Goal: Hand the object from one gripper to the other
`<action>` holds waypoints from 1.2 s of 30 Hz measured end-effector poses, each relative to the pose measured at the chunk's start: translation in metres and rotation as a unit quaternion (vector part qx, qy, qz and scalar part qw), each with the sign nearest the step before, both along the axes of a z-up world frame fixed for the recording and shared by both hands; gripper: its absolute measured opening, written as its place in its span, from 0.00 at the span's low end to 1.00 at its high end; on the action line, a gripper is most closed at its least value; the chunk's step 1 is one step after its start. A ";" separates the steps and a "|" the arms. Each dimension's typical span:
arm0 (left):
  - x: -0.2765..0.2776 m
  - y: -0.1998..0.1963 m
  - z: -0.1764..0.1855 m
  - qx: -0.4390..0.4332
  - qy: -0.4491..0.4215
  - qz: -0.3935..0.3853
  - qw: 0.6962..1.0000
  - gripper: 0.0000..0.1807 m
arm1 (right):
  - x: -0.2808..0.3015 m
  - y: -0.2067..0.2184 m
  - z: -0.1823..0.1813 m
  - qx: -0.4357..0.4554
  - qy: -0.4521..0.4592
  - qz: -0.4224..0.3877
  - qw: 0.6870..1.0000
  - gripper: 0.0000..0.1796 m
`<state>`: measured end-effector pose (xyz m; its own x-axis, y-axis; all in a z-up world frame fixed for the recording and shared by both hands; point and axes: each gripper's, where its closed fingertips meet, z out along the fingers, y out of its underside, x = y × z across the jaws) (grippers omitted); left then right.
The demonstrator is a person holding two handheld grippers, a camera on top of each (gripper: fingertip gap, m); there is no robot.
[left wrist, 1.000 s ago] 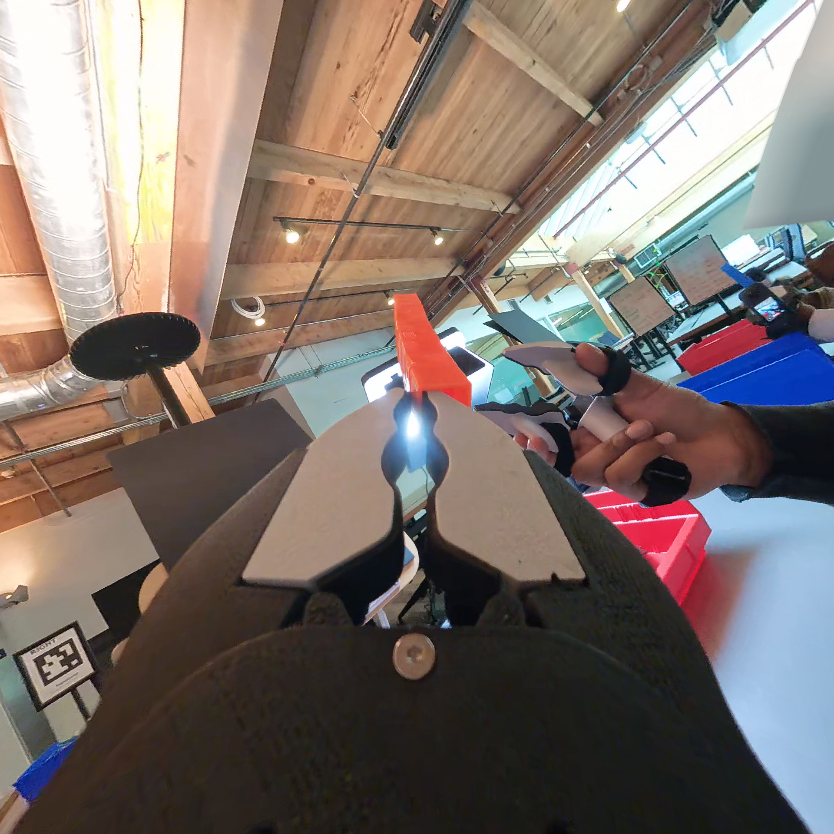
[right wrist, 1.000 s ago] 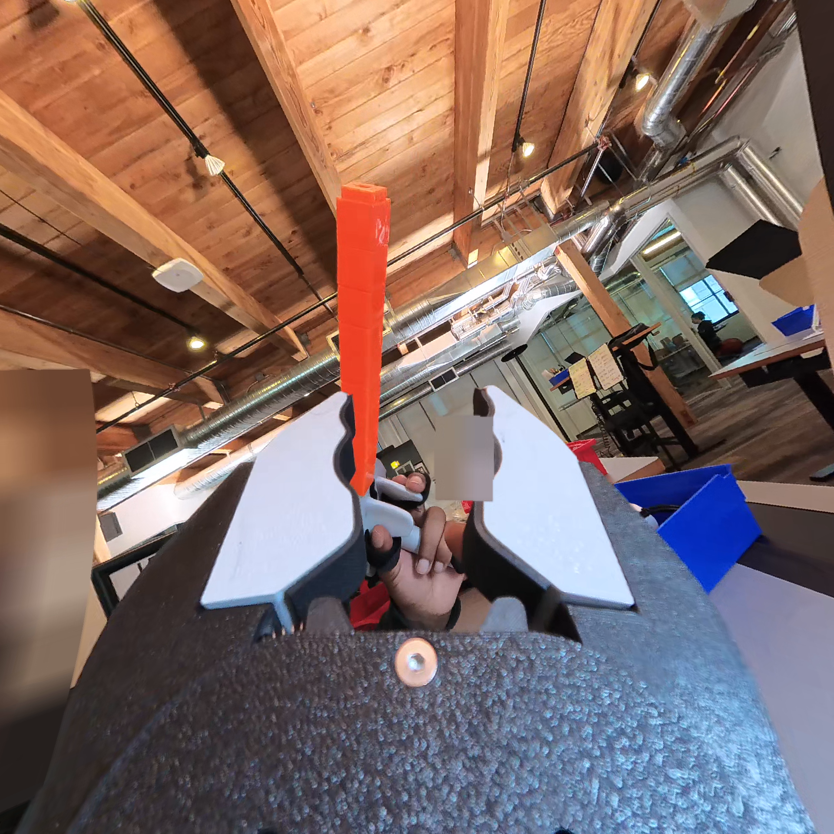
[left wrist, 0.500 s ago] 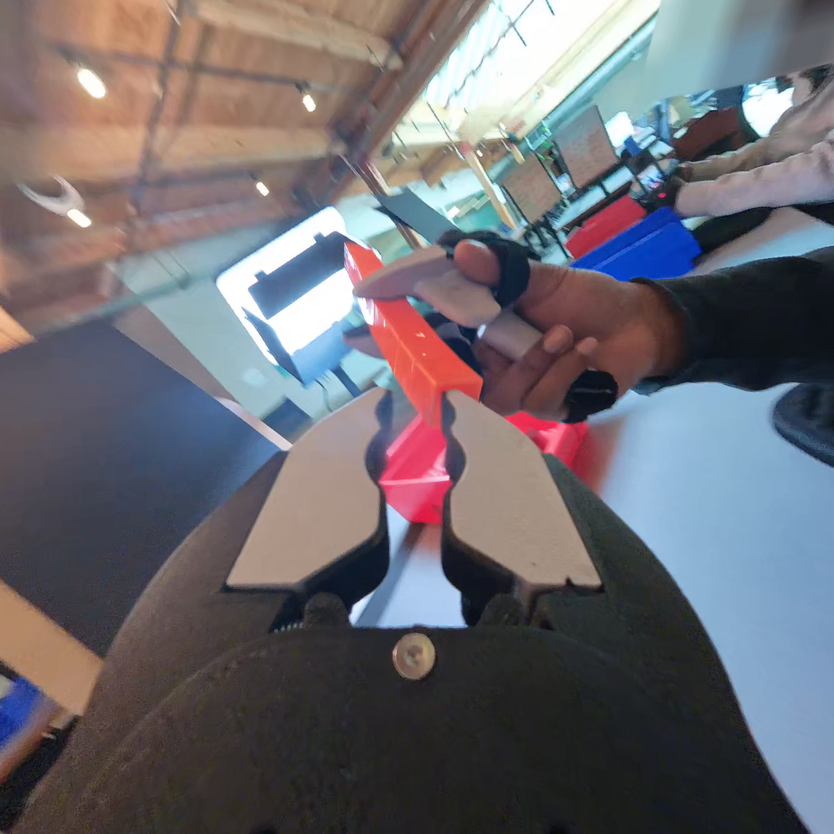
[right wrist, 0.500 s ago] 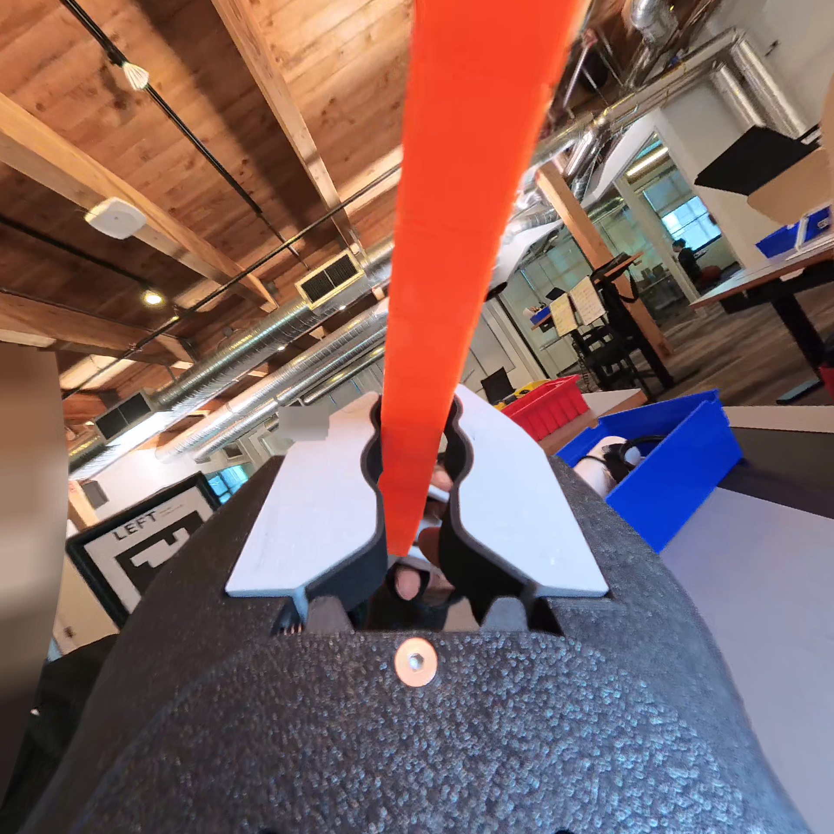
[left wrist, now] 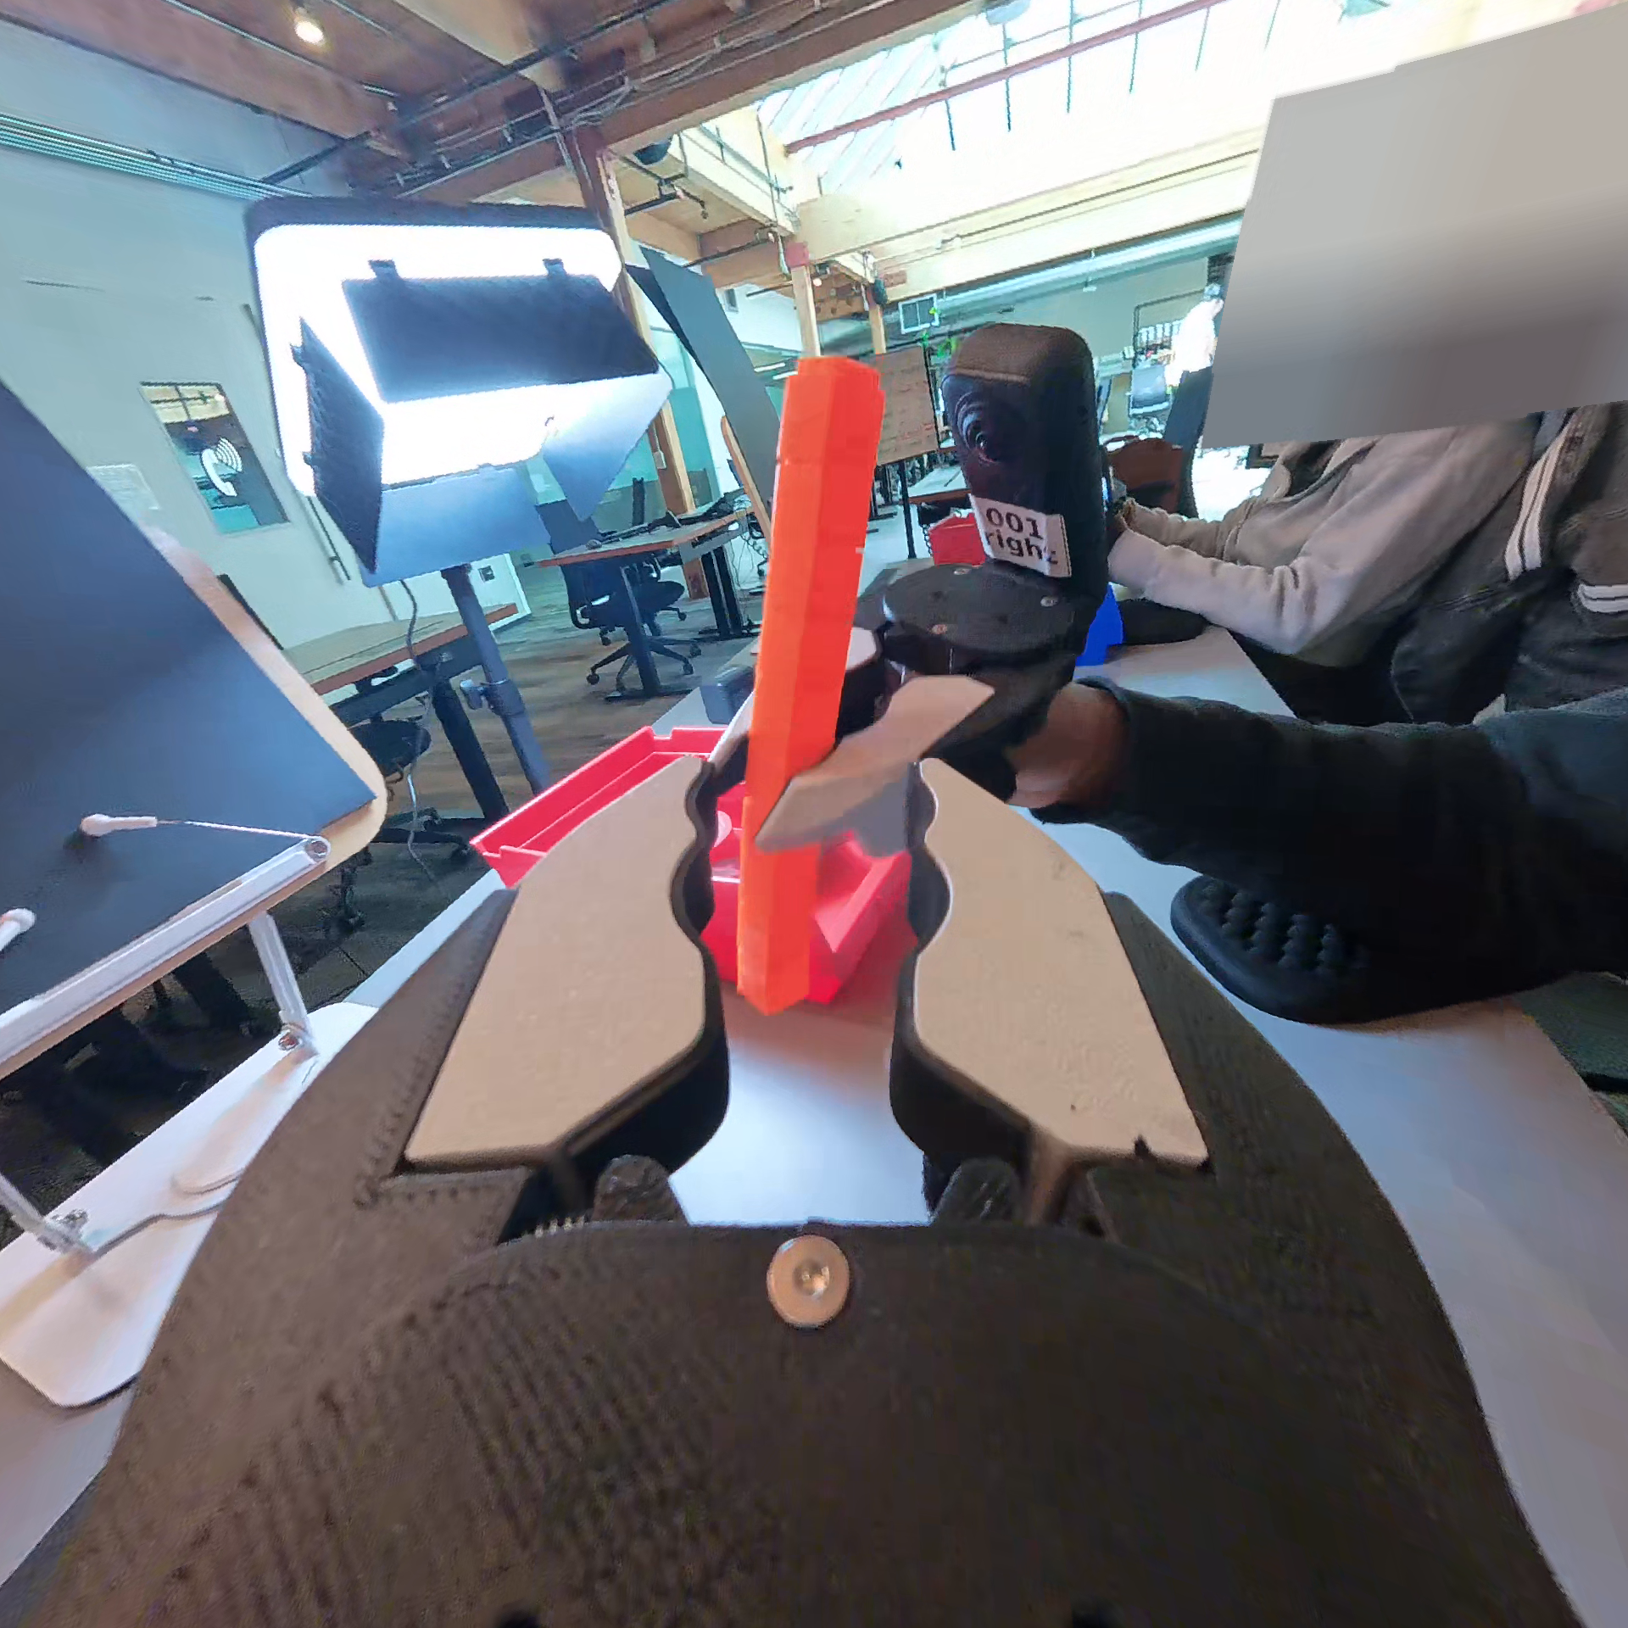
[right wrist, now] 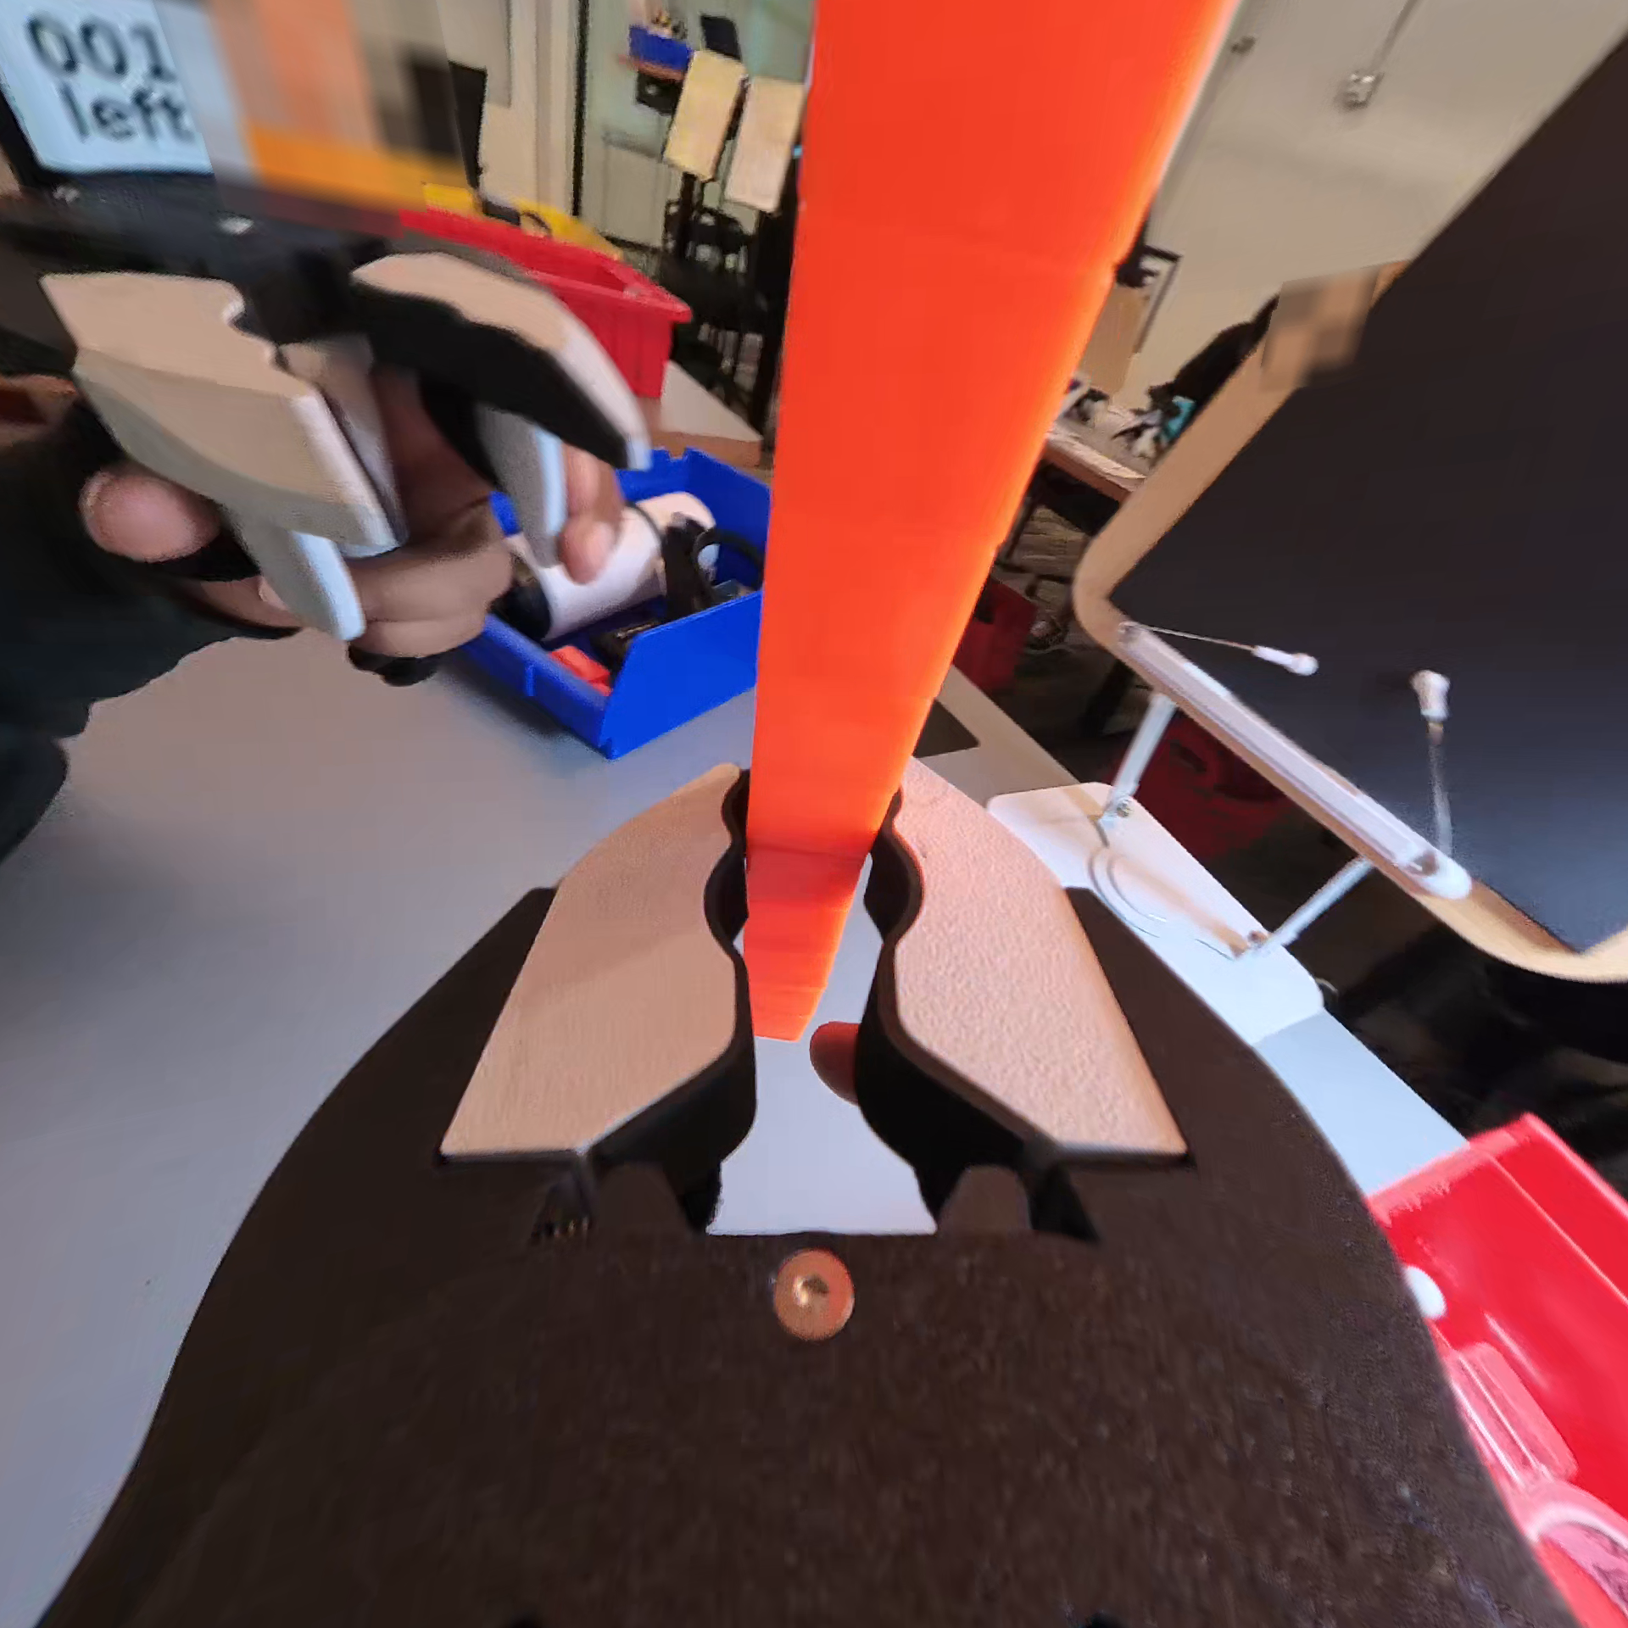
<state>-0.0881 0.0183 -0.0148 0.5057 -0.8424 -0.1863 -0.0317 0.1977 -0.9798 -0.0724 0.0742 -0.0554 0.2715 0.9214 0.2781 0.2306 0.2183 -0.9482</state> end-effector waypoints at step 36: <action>-0.012 0.041 -0.037 0.375 0.439 0.316 0.753 0.16 | -0.008 -0.051 0.004 0.359 -0.179 -0.010 0.916 0.13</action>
<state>-0.1000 0.0594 -0.0520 0.1663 0.0226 -0.9858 -0.9217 0.3588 -0.1473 -0.0807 0.0230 -0.0518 0.0592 0.4610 0.8854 0.5104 0.7483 -0.4237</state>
